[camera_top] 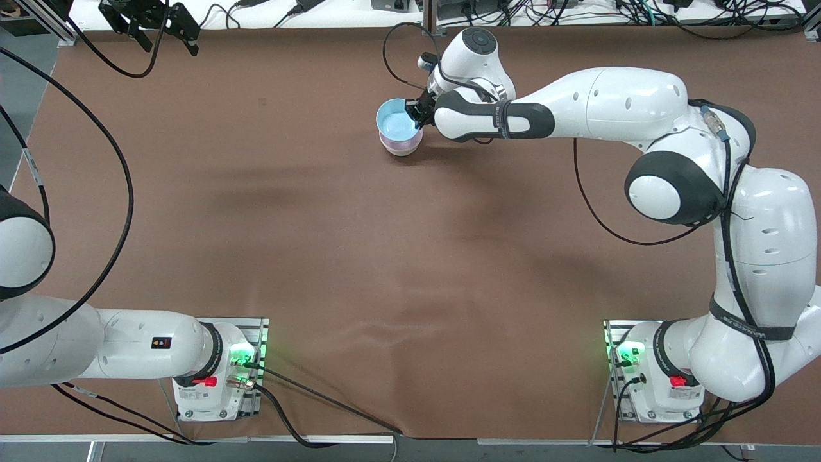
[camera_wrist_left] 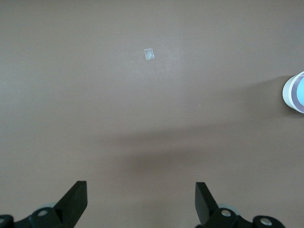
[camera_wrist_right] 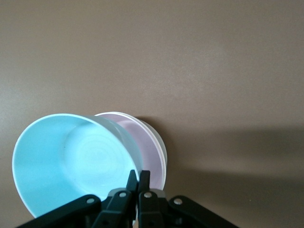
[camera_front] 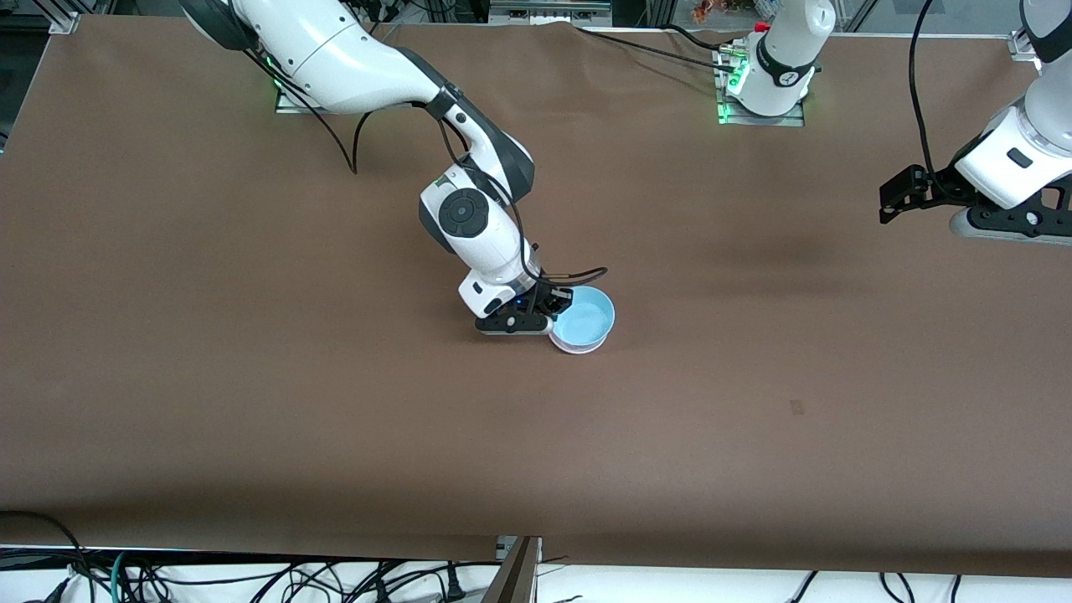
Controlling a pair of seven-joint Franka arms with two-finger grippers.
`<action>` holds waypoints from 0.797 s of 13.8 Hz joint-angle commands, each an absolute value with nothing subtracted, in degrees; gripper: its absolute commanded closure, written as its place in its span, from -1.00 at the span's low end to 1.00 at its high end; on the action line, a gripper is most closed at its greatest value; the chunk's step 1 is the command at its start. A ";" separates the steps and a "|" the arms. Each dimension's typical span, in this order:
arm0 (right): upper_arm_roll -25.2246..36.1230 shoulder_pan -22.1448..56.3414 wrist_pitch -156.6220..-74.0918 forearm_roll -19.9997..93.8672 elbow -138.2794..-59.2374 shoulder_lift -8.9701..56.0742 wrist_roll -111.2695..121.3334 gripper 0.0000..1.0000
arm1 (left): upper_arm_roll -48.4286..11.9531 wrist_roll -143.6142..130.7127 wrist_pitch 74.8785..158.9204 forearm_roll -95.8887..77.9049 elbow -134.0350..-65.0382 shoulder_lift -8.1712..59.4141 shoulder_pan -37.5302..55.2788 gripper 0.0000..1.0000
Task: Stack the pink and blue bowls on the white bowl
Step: 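Lower the blue bowl into the pink bowl with the right gripper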
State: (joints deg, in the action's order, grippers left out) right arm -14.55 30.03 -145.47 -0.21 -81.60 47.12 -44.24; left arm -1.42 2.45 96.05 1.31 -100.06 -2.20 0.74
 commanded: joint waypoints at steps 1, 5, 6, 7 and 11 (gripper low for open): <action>-14.06 30.67 -145.11 -1.23 -79.89 47.99 -44.65 1.00 | -1.41 2.64 94.66 0.88 -98.09 -1.32 0.62 -1.00; -14.06 30.67 -145.02 -0.88 -79.89 47.90 -44.56 1.00 | -1.41 2.64 94.66 0.88 -98.09 -1.32 0.53 -1.00; -14.06 30.59 -144.76 -0.70 -79.81 47.81 -44.65 1.00 | -1.41 2.64 94.66 0.88 -98.09 -1.32 0.61 -1.00; -14.15 30.59 -143.54 -0.70 -79.80 47.73 -44.65 1.00 | -1.41 2.64 94.66 0.88 -98.09 -1.32 0.62 -1.00; -14.15 30.41 -141.15 -1.05 -79.80 47.55 -44.65 1.00 | -1.41 2.64 94.66 0.88 -98.09 -1.32 0.62 -1.00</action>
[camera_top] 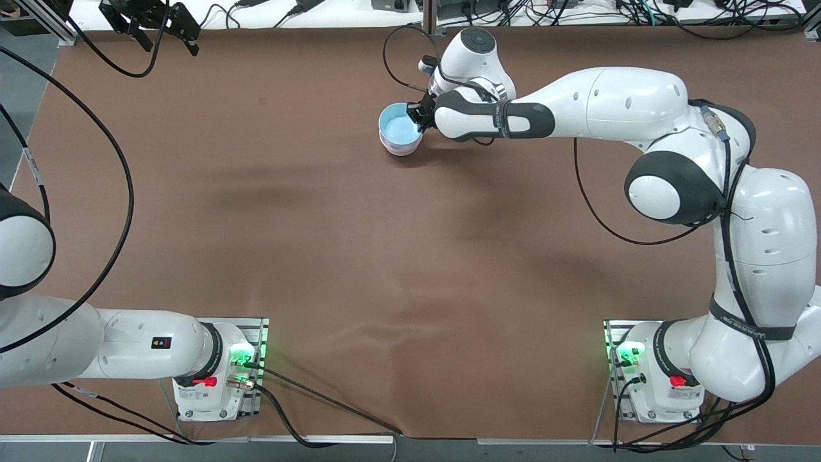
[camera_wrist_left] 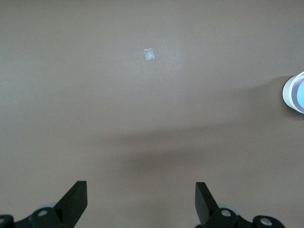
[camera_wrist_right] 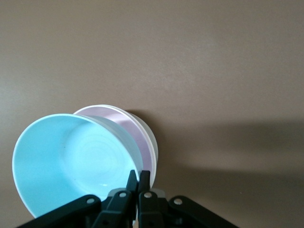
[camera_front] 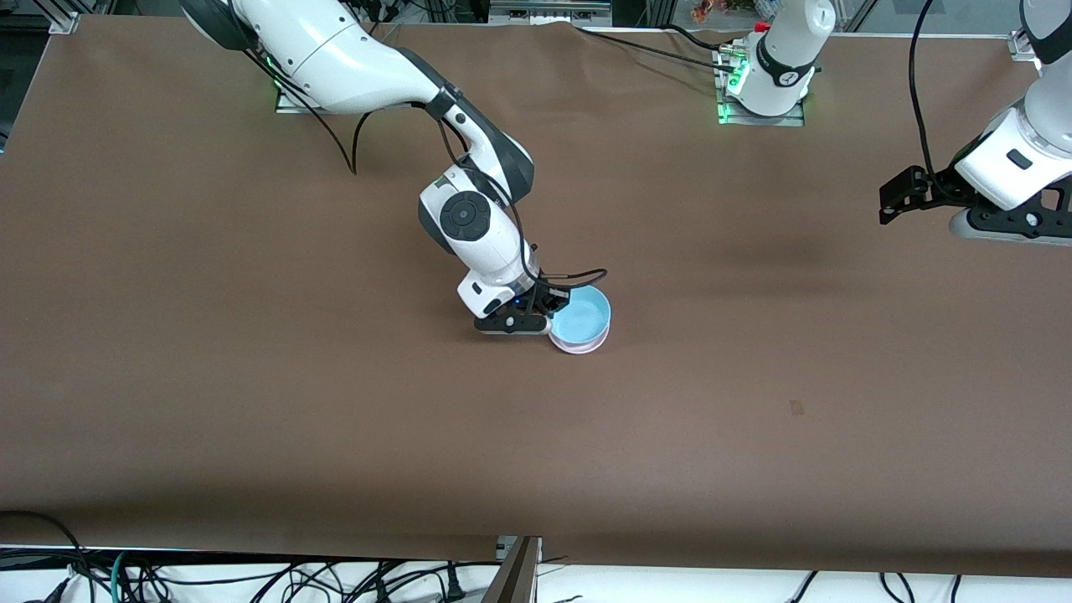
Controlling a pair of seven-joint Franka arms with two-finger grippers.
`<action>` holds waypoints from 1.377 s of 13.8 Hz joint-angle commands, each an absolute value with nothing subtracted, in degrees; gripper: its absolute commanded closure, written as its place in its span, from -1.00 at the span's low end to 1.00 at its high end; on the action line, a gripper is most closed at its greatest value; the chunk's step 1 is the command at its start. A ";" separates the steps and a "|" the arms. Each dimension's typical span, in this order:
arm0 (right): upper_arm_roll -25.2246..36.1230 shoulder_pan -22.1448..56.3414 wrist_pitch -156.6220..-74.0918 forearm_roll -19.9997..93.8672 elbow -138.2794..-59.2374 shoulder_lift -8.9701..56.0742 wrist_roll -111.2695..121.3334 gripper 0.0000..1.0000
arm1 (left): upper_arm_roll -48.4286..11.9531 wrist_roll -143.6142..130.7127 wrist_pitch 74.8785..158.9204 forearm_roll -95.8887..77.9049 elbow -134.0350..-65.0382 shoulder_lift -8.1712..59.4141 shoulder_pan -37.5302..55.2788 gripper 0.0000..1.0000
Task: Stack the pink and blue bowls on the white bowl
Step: 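Lower the blue bowl into the pink bowl with the right gripper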
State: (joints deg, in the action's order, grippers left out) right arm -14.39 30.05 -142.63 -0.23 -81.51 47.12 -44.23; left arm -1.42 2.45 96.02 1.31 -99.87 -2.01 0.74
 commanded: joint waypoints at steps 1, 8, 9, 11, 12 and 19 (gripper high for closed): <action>-14.15 30.50 -141.15 -0.97 -79.80 47.55 -44.65 1.00 | -1.41 2.64 94.66 0.88 -98.09 -1.32 0.62 -1.00; -14.15 30.59 -141.06 -0.44 -79.80 47.55 -44.74 1.00 | -1.41 2.72 94.57 0.88 -98.09 -1.32 0.53 -1.00; -14.15 30.50 -141.06 -0.44 -79.80 47.55 -44.74 1.00 | -1.49 2.72 94.57 0.88 -98.09 -1.32 0.53 -1.00; -14.15 30.50 -141.15 -0.44 -79.80 47.64 -44.82 0.91 | -1.41 2.72 94.57 0.88 -98.09 -1.32 0.53 -1.00; -14.15 30.50 -141.41 -0.53 -79.80 47.72 -44.82 0.24 | -1.41 2.72 94.57 0.88 -98.09 -1.32 0.53 -1.00; -14.06 29.97 -132.11 -0.44 -72.52 47.46 -44.39 -1.00 | -1.41 2.72 94.57 0.88 -98.09 -1.32 0.18 -1.00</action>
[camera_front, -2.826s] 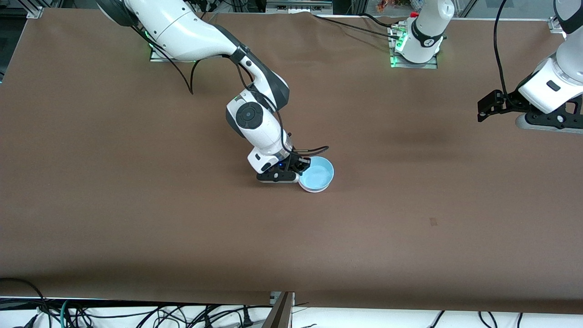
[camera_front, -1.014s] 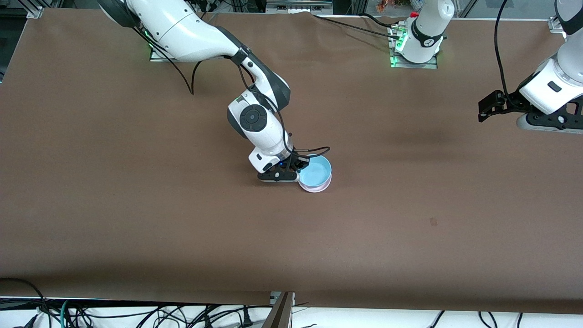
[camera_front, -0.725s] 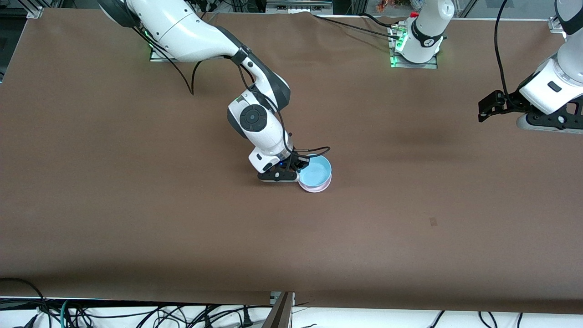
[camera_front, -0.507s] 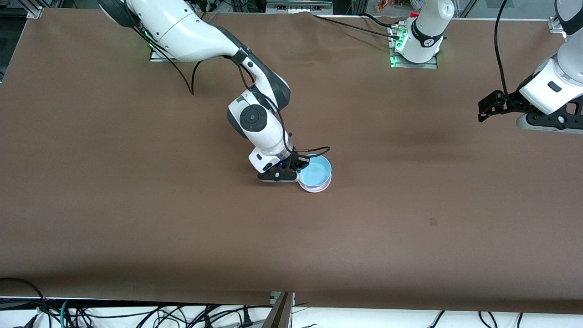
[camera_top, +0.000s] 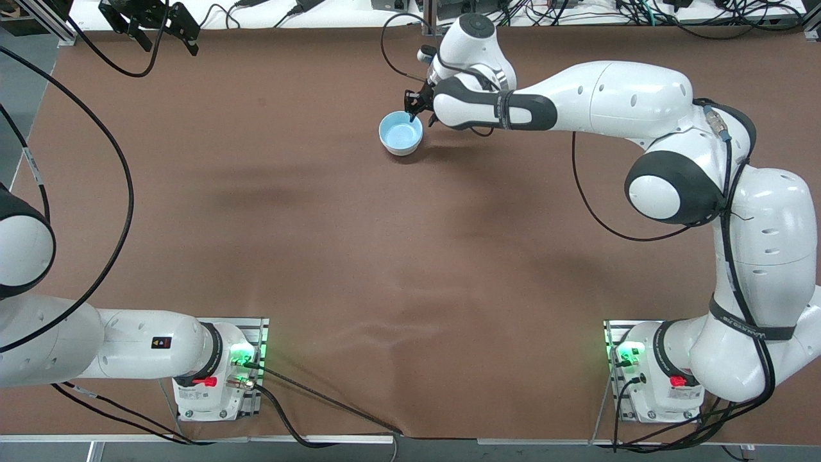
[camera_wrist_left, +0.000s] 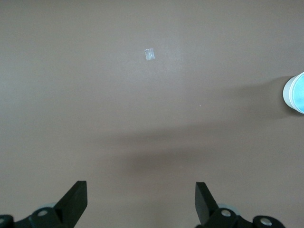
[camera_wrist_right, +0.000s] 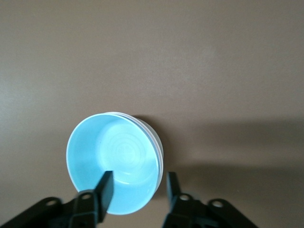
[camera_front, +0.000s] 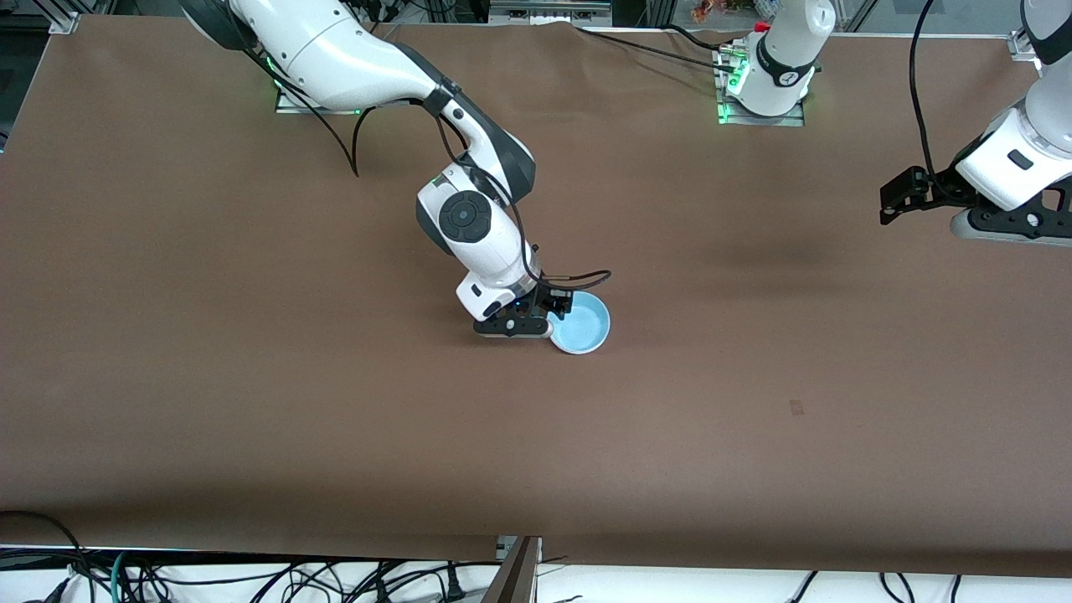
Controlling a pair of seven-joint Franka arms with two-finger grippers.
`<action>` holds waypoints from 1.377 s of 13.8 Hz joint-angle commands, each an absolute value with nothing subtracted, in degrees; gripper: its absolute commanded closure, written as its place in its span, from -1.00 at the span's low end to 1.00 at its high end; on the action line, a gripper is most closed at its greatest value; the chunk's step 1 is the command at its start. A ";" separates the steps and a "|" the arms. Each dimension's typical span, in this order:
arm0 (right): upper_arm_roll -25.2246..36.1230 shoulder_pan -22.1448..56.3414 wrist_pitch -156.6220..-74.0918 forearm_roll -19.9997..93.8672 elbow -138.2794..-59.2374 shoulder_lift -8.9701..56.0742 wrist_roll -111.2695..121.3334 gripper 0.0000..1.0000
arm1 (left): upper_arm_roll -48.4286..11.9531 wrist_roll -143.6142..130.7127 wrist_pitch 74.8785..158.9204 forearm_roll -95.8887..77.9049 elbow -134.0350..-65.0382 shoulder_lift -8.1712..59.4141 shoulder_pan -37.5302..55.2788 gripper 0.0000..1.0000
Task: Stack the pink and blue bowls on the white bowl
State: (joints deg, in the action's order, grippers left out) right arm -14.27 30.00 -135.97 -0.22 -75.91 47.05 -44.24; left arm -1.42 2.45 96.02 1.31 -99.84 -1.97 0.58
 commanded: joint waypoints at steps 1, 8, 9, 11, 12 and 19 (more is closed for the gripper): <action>-14.06 29.10 -130.79 -0.44 -71.90 47.29 -43.95 -1.00 | -1.41 2.72 94.57 0.79 -98.09 -1.32 0.18 -1.00; -14.06 22.60 -113.85 -0.70 -69.52 41.68 -27.98 -1.00 | -1.41 2.72 94.57 0.79 -98.09 -1.32 0.18 -1.00; -14.06 21.20 -110.08 -0.88 -69.52 40.09 -24.99 -1.00 | -1.41 2.72 94.57 0.79 -98.09 -1.32 0.18 -1.00; -13.89 18.03 -101.91 -1.05 -69.52 36.32 -16.13 -1.00 | -1.41 2.72 94.57 0.79 -98.09 -1.32 0.18 -1.00; -13.97 15.84 -97.86 -1.05 -69.52 34.04 -12.34 -1.00 | -1.41 2.72 94.57 0.79 -98.09 -1.32 0.18 -1.00; -10.21 6.51 -82.46 -3.25 -69.96 23.66 5.33 -1.00 | -1.41 2.72 94.57 0.79 -98.09 -1.32 0.17 -1.00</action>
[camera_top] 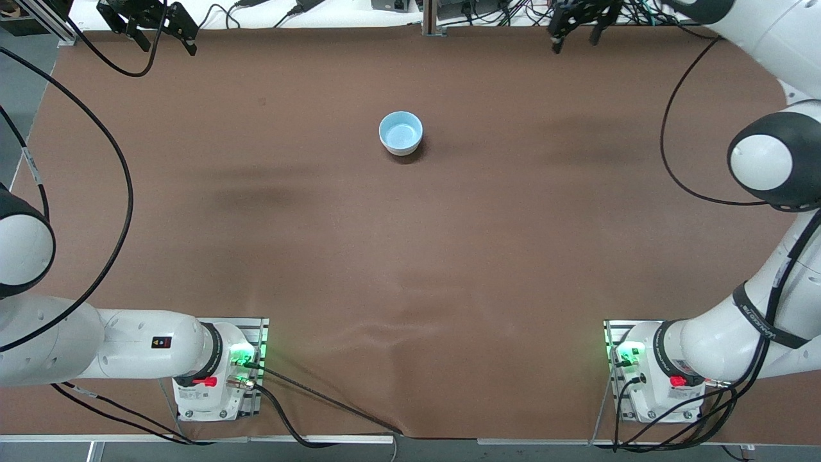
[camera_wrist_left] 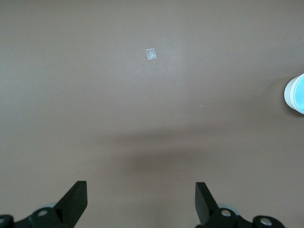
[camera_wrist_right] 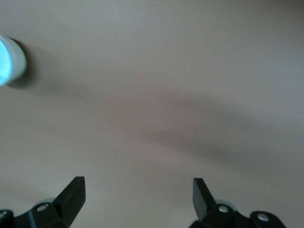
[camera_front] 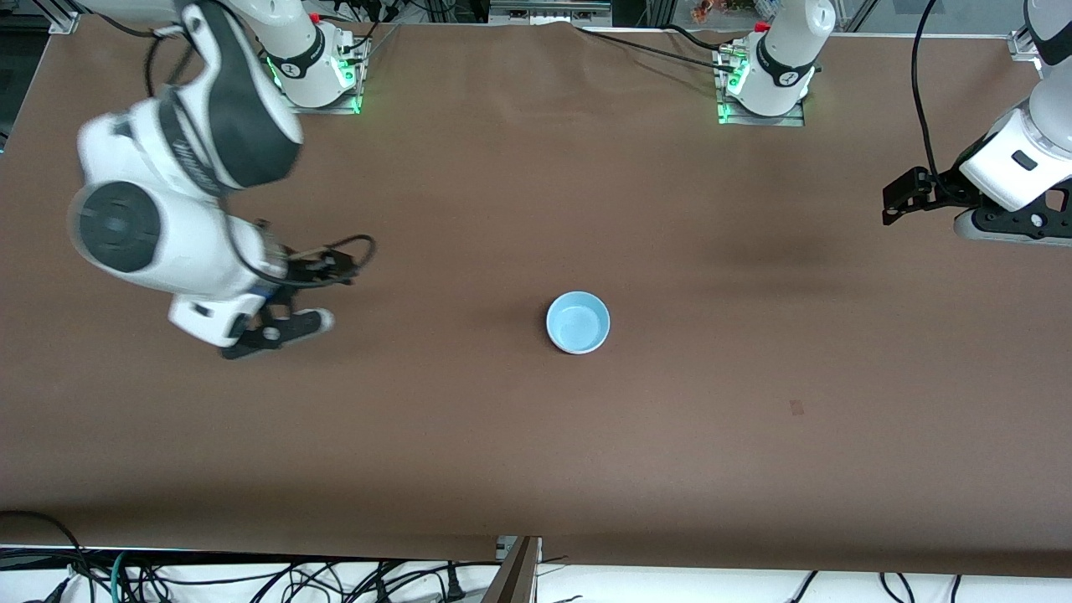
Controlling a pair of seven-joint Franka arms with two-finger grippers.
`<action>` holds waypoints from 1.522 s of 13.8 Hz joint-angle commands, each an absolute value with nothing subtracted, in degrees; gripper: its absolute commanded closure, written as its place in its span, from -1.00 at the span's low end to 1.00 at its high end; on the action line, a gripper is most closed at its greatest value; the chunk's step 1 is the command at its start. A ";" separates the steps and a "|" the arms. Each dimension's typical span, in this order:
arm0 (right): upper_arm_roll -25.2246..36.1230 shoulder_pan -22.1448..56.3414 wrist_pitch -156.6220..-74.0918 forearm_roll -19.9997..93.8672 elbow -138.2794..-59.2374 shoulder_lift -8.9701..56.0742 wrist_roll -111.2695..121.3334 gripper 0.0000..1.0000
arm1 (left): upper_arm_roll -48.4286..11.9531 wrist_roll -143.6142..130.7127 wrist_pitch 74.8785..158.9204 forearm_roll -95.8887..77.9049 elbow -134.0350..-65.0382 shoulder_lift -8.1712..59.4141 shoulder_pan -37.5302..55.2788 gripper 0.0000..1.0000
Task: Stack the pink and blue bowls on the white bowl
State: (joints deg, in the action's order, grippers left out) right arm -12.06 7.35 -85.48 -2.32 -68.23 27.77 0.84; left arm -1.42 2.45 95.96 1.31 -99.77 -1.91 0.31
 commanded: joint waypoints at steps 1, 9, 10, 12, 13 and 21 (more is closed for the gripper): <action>-8.28 6.42 -80.70 -3.25 -69.96 22.25 6.84 -1.00 | -1.41 2.72 94.57 0.79 -98.09 -1.32 0.09 -1.00; -6.94 3.25 -77.34 -7.74 -72.77 11.26 6.94 -1.00 | -1.41 2.72 94.57 0.79 -98.09 -1.32 0.09 -1.00; -6.86 1.77 -77.00 -7.73 -74.60 9.51 6.94 -1.00 | -1.41 2.72 94.57 0.79 -98.17 -1.32 0.09 -1.00; -6.86 -0.17 -78.65 -5.38 -79.61 6.86 7.03 -1.00 | -1.41 2.72 94.48 0.79 -98.17 -1.32 0.09 -1.00; -6.94 -0.26 -78.14 -5.19 -80.85 6.16 7.03 -1.00 | -1.41 2.72 94.48 0.79 -98.17 -1.32 0.09 -1.00; -7.82 -2.55 -77.61 -2.73 -87.80 2.37 -0.08 -1.00 | -1.41 2.72 94.22 0.79 -98.09 -1.32 0.09 -1.00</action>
